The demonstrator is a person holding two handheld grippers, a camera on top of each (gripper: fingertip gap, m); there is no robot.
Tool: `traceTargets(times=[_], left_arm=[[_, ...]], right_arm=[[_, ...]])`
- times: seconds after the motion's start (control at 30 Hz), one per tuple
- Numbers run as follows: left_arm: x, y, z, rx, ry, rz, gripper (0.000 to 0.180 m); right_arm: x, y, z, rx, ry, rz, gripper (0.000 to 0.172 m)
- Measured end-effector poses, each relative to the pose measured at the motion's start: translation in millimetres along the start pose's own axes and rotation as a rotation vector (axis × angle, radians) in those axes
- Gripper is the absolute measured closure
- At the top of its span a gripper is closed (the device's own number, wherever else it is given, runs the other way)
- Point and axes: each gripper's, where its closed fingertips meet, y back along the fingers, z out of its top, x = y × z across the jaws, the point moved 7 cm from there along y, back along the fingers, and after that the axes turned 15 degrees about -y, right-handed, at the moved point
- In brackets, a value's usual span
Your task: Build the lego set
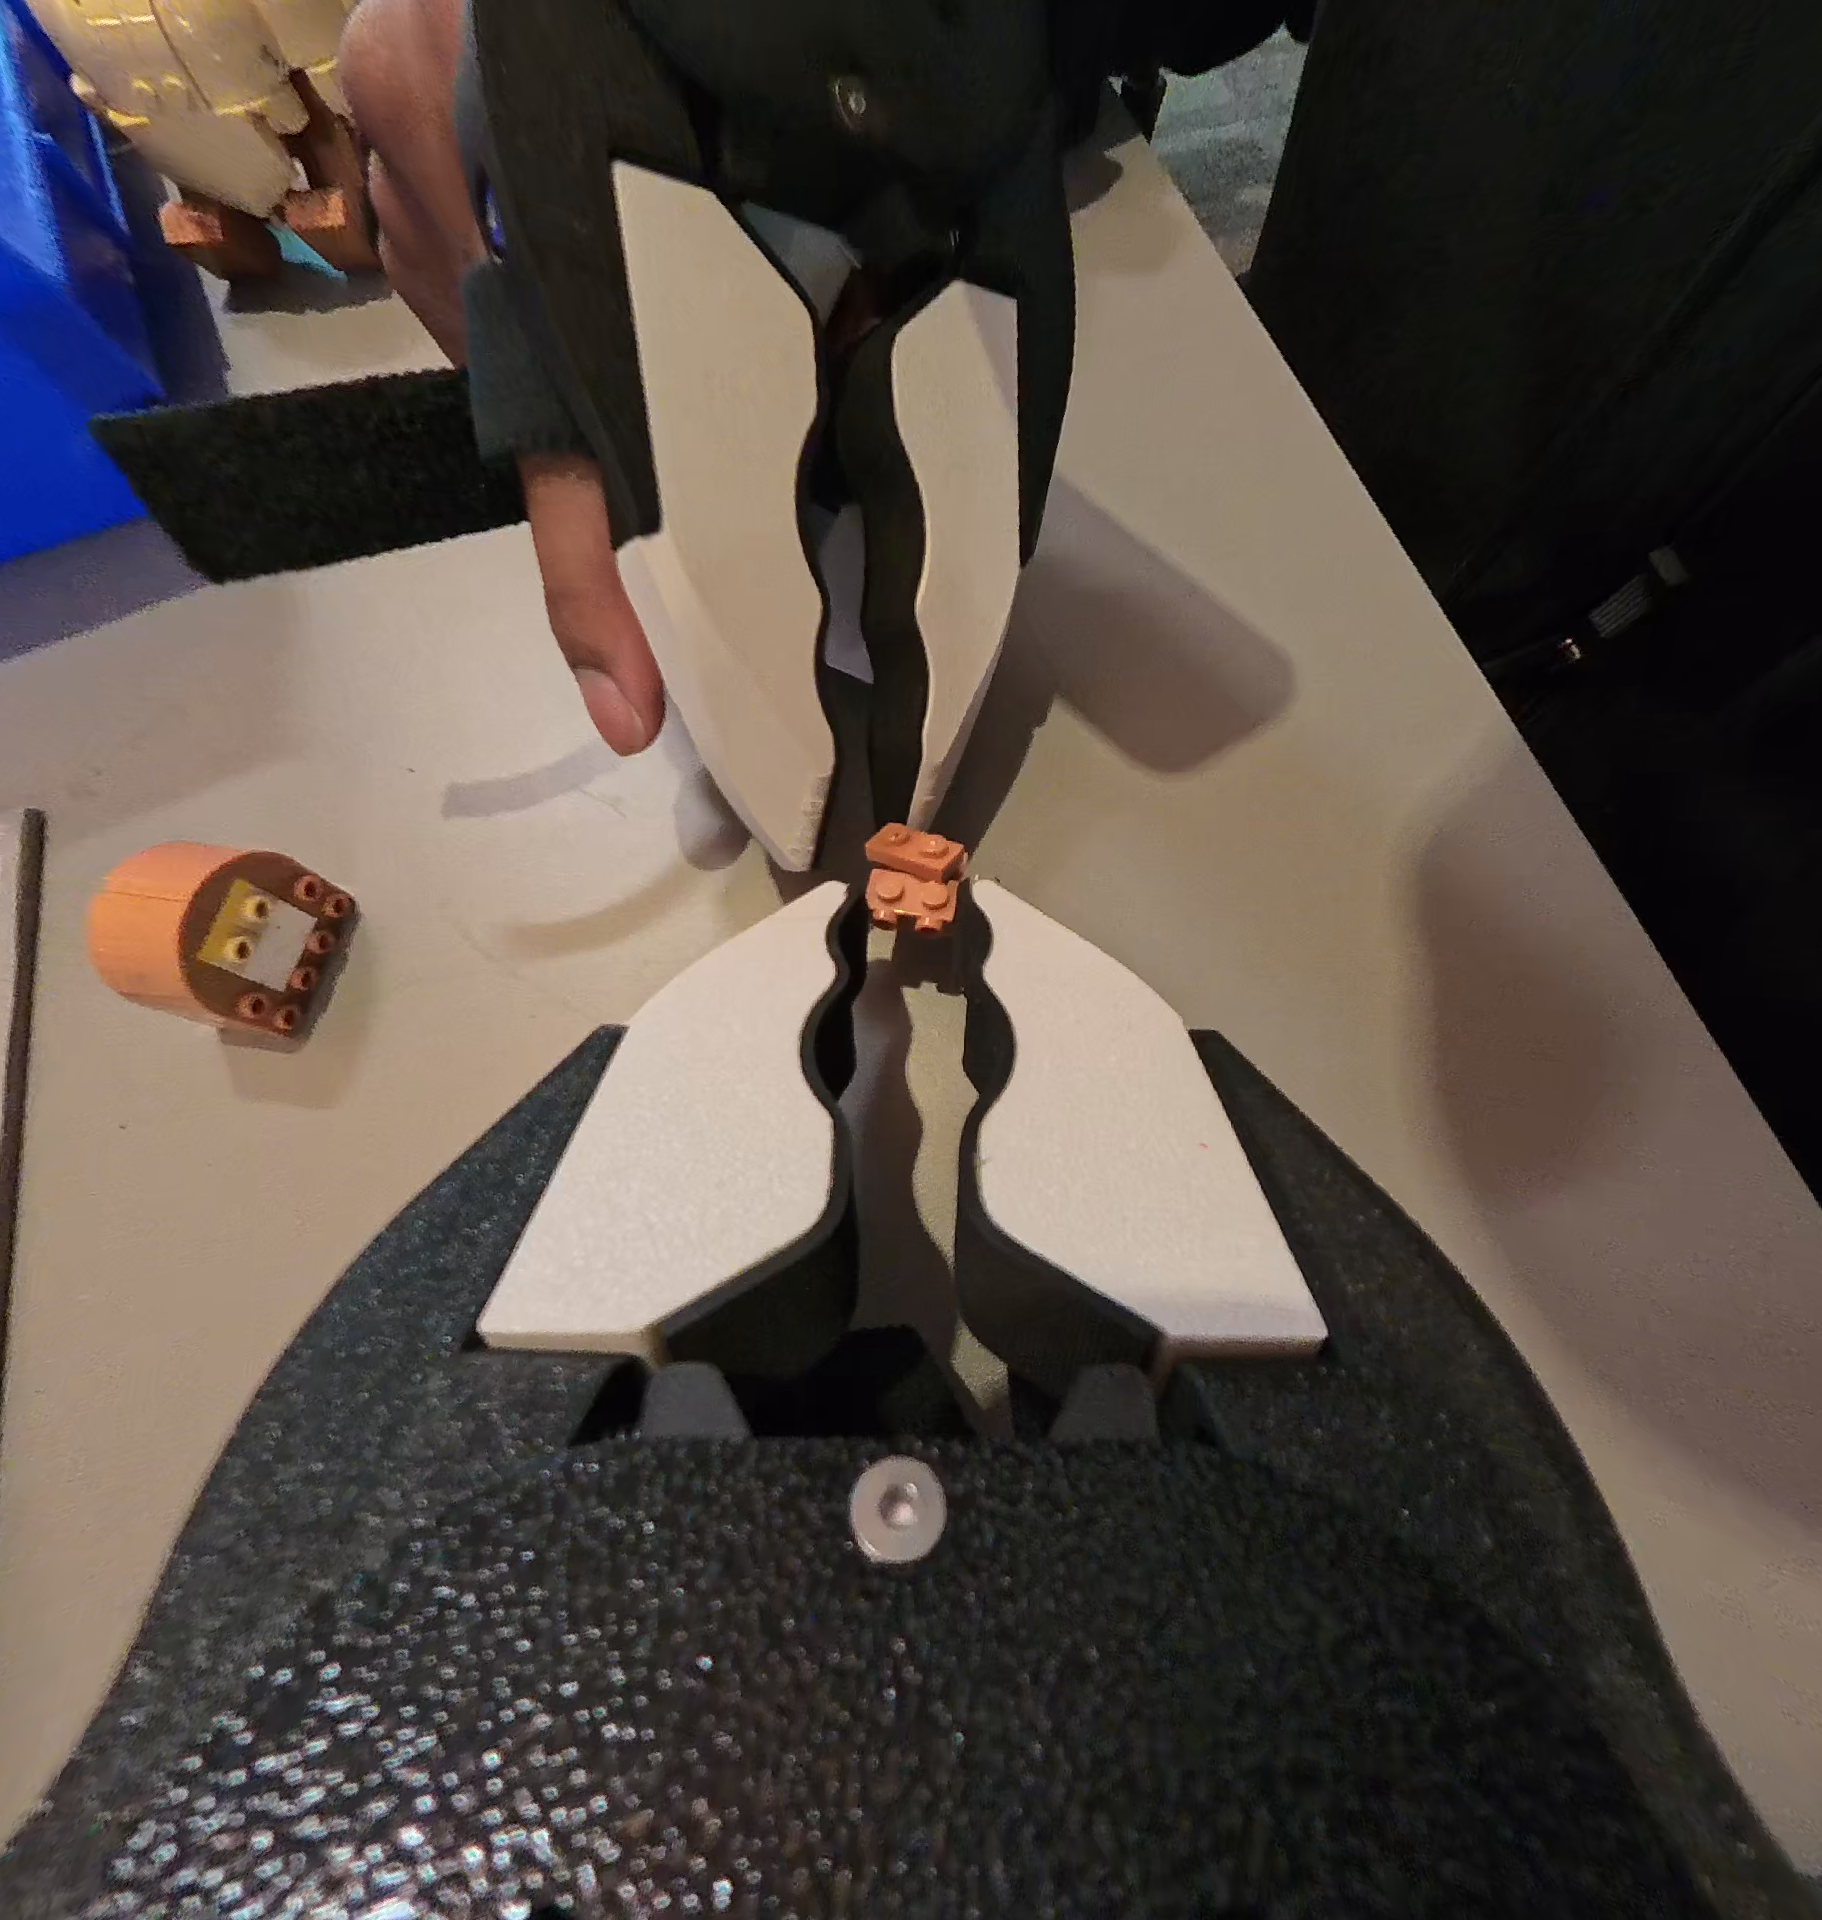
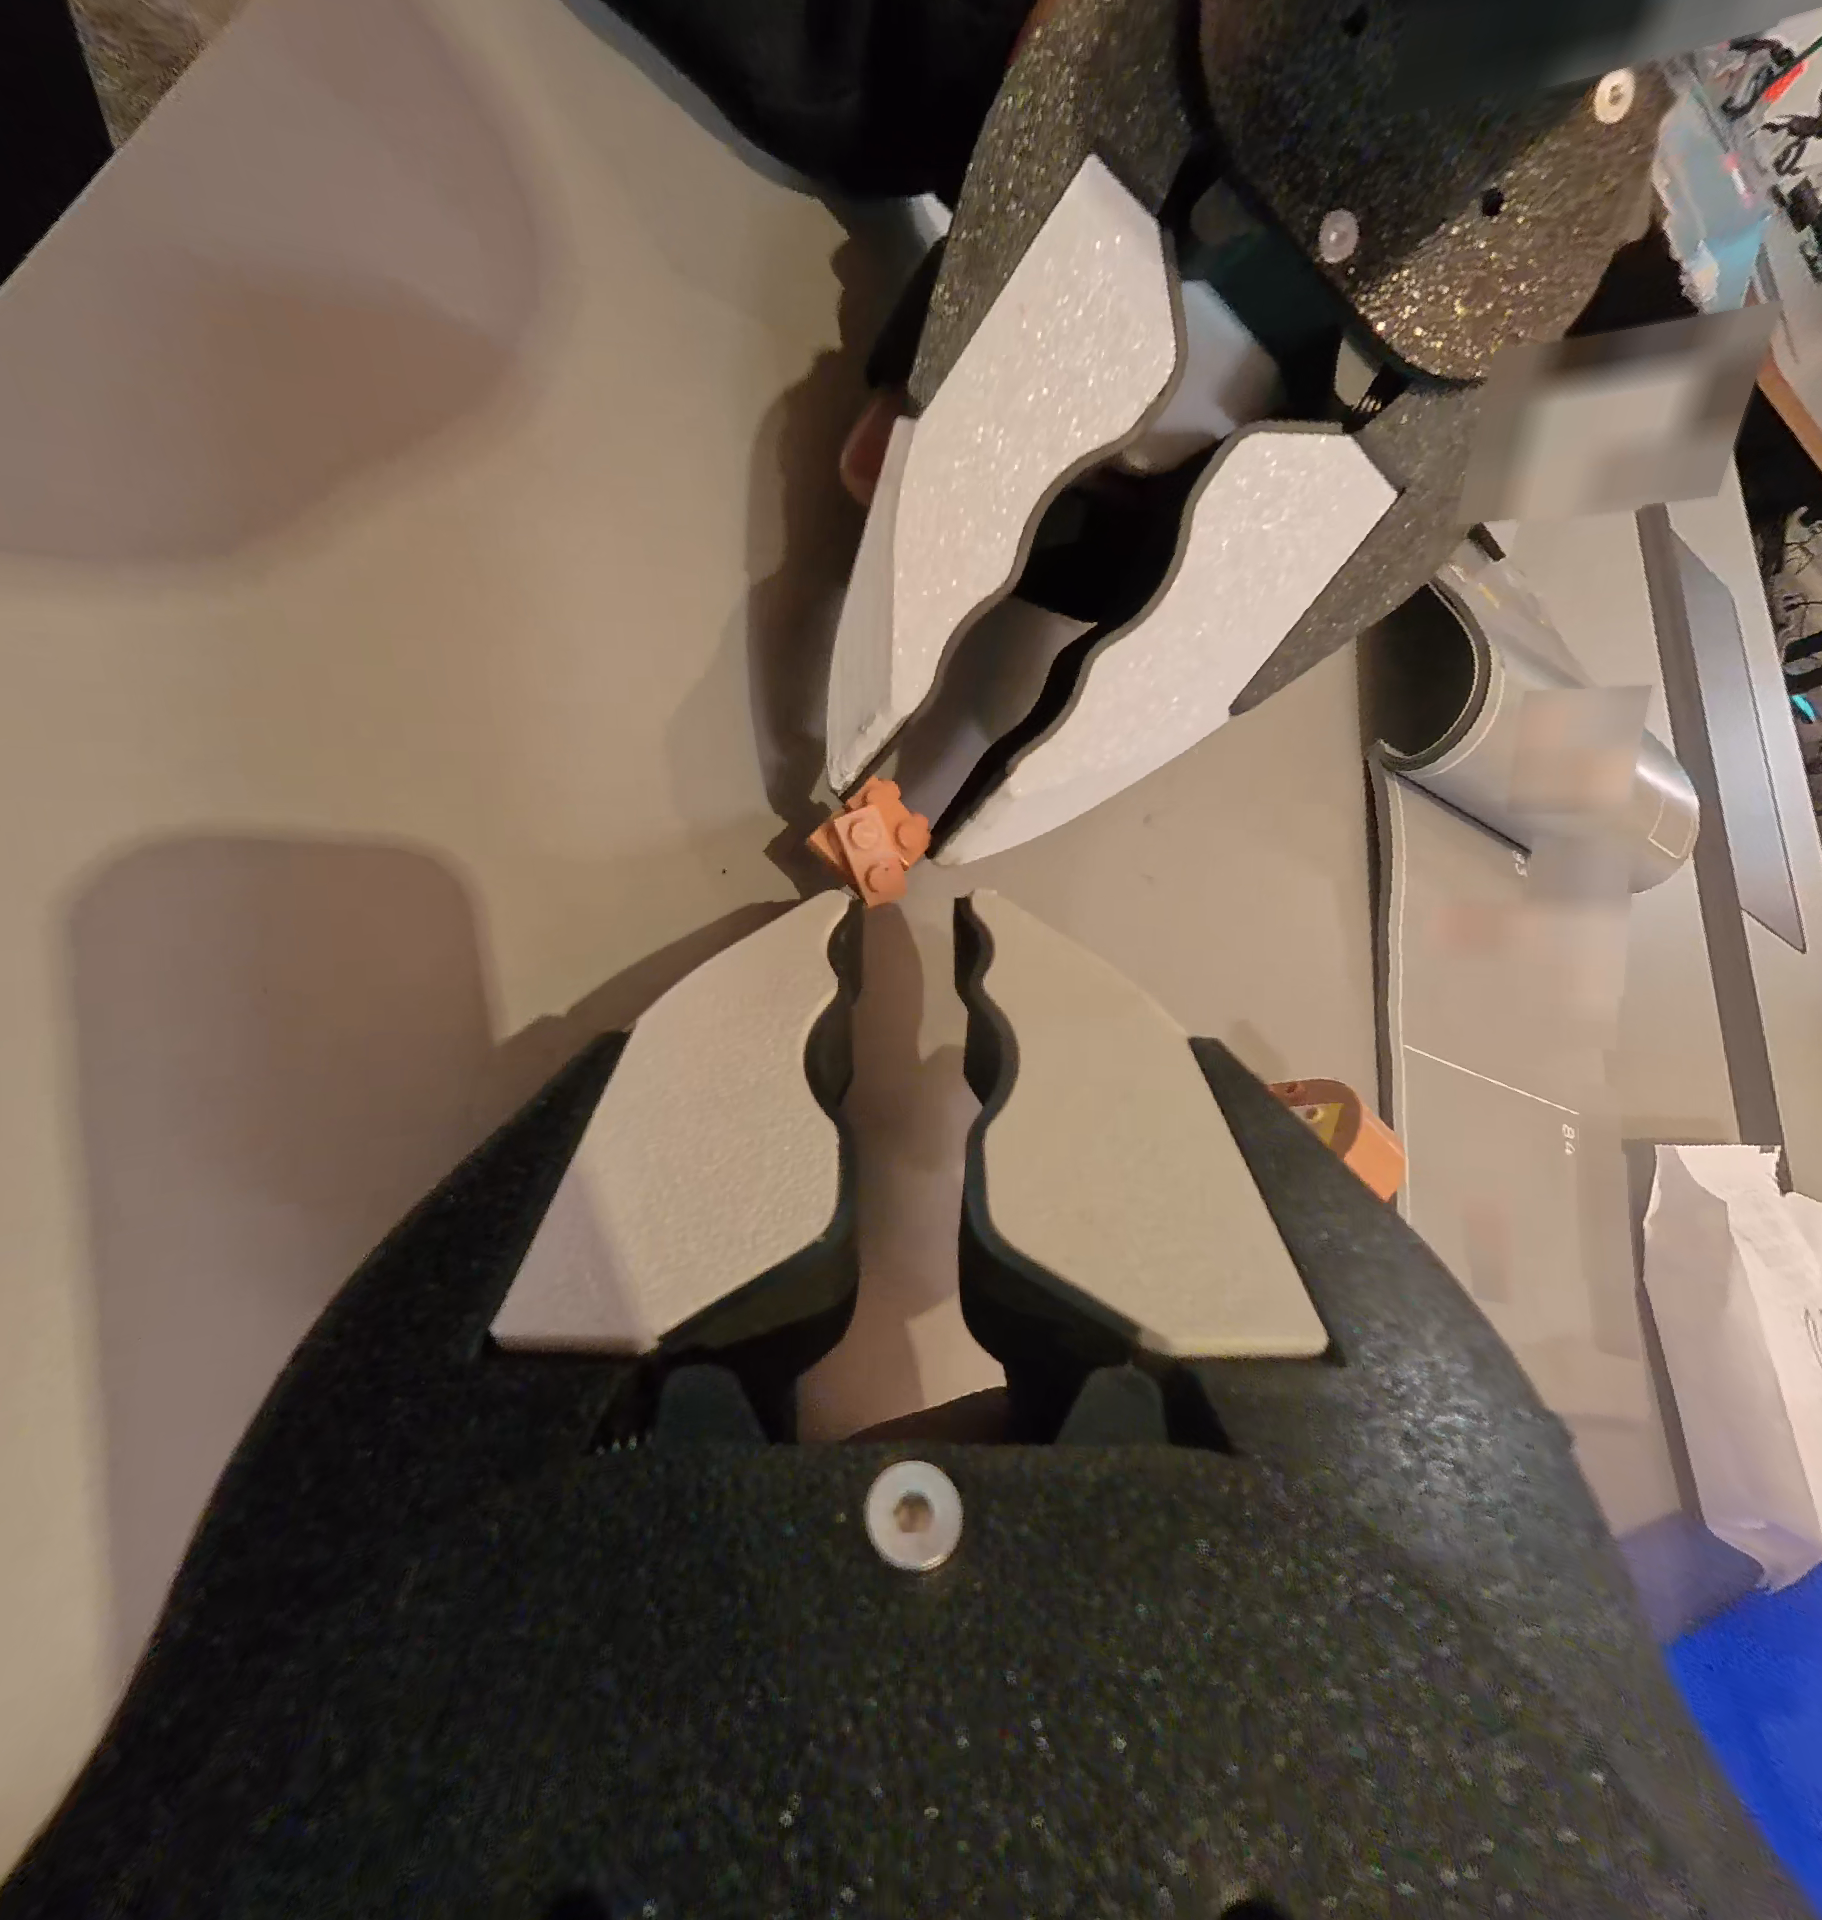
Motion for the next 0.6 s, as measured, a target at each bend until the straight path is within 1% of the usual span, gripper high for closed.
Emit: traceTargets(times=[0.6], left_arm=[[0.1, 1.2, 0.7, -0.012, -0.001, 0.005, 0.165]], right_arm=[[-3.5, 3.1, 1.6, -0.022, -0.017, -0.014, 0.150]])
